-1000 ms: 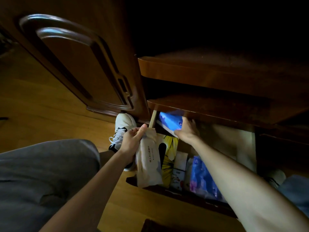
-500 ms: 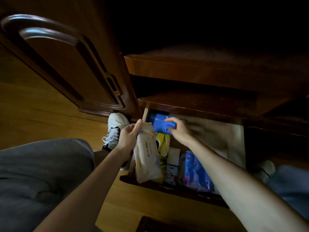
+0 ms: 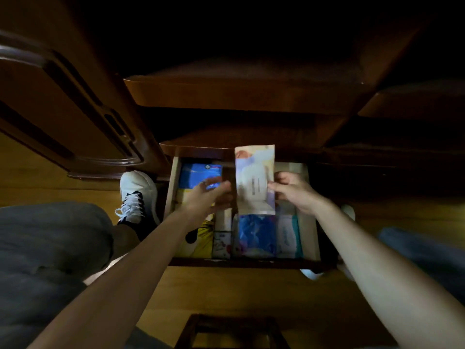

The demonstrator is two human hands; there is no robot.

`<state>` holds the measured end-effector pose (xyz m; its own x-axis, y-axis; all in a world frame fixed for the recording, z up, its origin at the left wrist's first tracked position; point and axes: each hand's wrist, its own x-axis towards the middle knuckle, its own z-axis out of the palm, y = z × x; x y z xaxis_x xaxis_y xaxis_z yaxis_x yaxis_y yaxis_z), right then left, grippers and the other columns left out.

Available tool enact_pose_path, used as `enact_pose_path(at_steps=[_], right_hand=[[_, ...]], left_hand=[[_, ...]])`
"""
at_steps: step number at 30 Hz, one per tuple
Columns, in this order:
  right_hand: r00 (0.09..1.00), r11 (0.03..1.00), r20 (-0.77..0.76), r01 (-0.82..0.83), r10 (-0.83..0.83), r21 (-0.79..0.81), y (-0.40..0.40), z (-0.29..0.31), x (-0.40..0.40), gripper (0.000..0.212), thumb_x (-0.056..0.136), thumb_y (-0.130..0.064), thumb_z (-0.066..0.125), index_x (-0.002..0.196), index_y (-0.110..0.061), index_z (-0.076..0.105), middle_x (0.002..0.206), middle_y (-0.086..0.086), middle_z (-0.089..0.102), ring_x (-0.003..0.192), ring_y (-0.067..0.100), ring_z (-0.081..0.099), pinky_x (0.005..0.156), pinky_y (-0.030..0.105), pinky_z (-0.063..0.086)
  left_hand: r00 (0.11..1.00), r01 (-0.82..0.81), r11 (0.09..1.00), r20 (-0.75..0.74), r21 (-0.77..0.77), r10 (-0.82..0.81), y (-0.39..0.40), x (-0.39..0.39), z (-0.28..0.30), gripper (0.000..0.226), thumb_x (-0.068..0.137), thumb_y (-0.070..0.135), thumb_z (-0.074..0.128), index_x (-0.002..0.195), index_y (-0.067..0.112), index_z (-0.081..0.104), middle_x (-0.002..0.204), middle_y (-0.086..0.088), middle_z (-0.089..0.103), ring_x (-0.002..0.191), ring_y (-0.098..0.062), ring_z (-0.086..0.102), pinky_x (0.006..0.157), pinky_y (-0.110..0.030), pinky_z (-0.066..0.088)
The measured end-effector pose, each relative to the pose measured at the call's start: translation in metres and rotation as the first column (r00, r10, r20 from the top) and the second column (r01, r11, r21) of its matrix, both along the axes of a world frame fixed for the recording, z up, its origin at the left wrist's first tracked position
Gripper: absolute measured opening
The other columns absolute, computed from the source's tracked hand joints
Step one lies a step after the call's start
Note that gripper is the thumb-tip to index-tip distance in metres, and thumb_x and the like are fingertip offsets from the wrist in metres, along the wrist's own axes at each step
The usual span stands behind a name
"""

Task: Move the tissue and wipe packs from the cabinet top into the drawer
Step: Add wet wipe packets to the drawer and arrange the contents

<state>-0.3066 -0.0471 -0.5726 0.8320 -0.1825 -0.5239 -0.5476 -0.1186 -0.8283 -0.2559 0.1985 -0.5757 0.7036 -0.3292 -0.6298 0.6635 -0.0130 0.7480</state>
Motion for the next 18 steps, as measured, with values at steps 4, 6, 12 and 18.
enact_pose_path(at_steps=[4,6,12,18], right_hand=[[0.994,0.982,0.005,0.108,-0.109,-0.157,-0.032,0.004,-0.016,0.011,0.099,-0.017,0.063,0.107,-0.021,0.070,0.109,0.007,0.075,0.099,0.023,0.073,0.083,0.042,0.061],[0.996,0.924,-0.050,0.051,-0.075,-0.380,-0.045,0.004,-0.020,0.006,0.096,-0.020,0.066,0.102,-0.020,0.069,0.103,0.004,0.073,0.093,0.021,0.070,0.078,0.041,0.060],[0.980,0.945,-0.201,-0.066,0.000,-0.321,-0.049,0.002,-0.031,0.012,0.095,-0.020,0.066,0.084,-0.019,0.071,0.077,0.001,0.072,0.064,0.008,0.069,0.050,0.021,0.048],[0.944,0.901,-0.234,-0.298,0.231,-0.315,-0.029,-0.019,-0.020,0.020,0.099,-0.025,0.059,0.113,-0.020,0.073,0.110,0.000,0.074,0.102,0.017,0.069,0.086,0.034,0.054]], left_hand=[[0.882,0.356,0.888,0.208,0.292,-0.422,-0.031,-0.020,-0.013,0.047,0.093,0.018,0.071,0.136,0.009,0.054,0.123,-0.009,0.065,0.108,-0.021,0.063,0.081,-0.025,0.052],[0.706,0.445,0.736,0.306,0.511,-0.639,-0.041,-0.028,-0.023,0.049,0.091,0.019,0.074,0.136,0.010,0.055,0.124,-0.009,0.064,0.106,-0.019,0.062,0.084,-0.024,0.051],[0.697,0.463,0.721,0.291,0.515,-0.655,-0.071,-0.048,-0.041,0.046,0.087,0.049,0.073,0.128,0.036,0.059,0.113,0.013,0.071,0.094,-0.005,0.070,0.063,-0.015,0.049],[0.928,0.251,0.888,0.164,0.385,-0.334,-0.070,-0.030,-0.045,0.020,0.089,0.036,0.074,0.089,0.018,0.064,0.090,0.001,0.070,0.064,-0.005,0.071,0.050,-0.016,0.053]])
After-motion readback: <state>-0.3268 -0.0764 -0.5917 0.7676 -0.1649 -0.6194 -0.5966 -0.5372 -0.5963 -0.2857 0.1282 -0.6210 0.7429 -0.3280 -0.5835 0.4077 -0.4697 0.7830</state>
